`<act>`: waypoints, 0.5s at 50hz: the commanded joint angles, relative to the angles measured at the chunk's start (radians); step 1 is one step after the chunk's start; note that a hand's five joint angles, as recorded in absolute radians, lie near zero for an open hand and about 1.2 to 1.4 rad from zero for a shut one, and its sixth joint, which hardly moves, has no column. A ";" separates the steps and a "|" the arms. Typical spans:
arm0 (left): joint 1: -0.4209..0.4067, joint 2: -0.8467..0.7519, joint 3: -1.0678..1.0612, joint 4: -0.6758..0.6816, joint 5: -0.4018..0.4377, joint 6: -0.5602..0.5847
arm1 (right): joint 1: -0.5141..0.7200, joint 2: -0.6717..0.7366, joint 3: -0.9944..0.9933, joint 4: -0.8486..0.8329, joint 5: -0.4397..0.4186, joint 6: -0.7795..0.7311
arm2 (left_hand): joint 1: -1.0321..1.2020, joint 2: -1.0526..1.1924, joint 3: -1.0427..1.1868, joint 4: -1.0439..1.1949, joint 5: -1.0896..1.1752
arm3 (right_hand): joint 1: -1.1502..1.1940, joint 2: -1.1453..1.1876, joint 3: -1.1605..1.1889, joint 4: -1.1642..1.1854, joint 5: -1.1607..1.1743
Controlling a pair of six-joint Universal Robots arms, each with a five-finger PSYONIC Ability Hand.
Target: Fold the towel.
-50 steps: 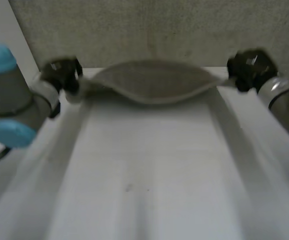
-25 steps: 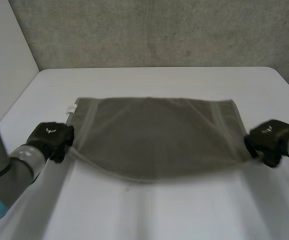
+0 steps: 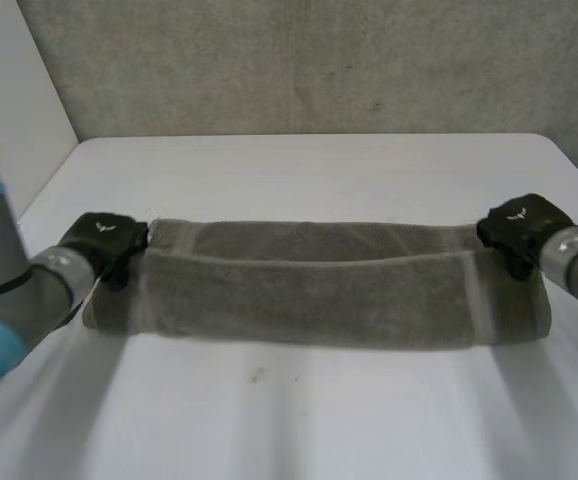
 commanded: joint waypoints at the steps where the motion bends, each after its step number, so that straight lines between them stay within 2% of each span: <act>1: -0.029 -0.235 0.281 0.007 -0.009 -0.041 | 0.046 0.159 -0.141 -0.171 0.103 0.030 | 0.253 0.177 0.178 0.178 0.226 | 0.003 0.175 0.175 0.174 0.183; 8: -0.069 -0.408 0.519 0.007 -0.078 -0.057 | 0.080 0.257 -0.240 -0.307 0.134 0.031 | 0.253 0.177 0.178 0.178 0.226 | 0.003 0.175 0.175 0.174 0.183; 11: -0.075 -0.436 0.555 0.009 -0.089 -0.057 | 0.084 0.288 -0.274 -0.349 0.155 0.030 | 0.253 0.177 0.178 0.178 0.226 | 0.003 0.175 0.175 0.174 0.183; 17: -0.080 -0.533 0.688 0.009 -0.124 -0.063 | 0.086 0.329 -0.312 -0.377 0.164 0.030 | 0.253 0.177 0.178 0.178 0.226 | 0.003 0.175 0.175 0.174 0.183; 18: -0.083 -0.547 0.705 0.009 -0.126 -0.070 | 0.086 0.346 -0.329 -0.377 0.167 0.028 | -0.147 -0.224 -0.222 -0.222 -0.175 | -0.859 -0.688 -0.687 -0.689 -0.679; 19: -0.083 -0.547 0.705 0.009 -0.126 -0.070 | 0.086 0.357 -0.337 -0.377 0.172 0.026 | -0.151 -0.228 -0.226 -0.226 -0.179 | -1.219 -1.047 -1.047 -1.048 -1.038; 20: -0.086 -0.554 0.714 0.009 -0.124 -0.081 | 0.086 0.357 -0.337 -0.377 0.172 0.026 | -0.814 -0.890 -0.889 -0.889 -0.841 | -1.219 -1.047 -1.047 -1.048 -1.038; 21: -0.088 -0.554 0.717 0.012 -0.126 -0.093 | 0.088 0.360 -0.338 -0.378 0.178 0.028 | -0.922 -0.999 -0.998 -0.997 -0.950 | -1.219 -1.047 -1.047 -1.048 -1.038; 25: -0.099 -0.545 0.711 0.013 -0.127 -0.112 | 0.092 0.322 -0.319 -0.374 0.195 0.057 | -0.968 -1.045 -1.044 -1.043 -0.996 | -1.219 -1.047 -1.047 -1.048 -1.038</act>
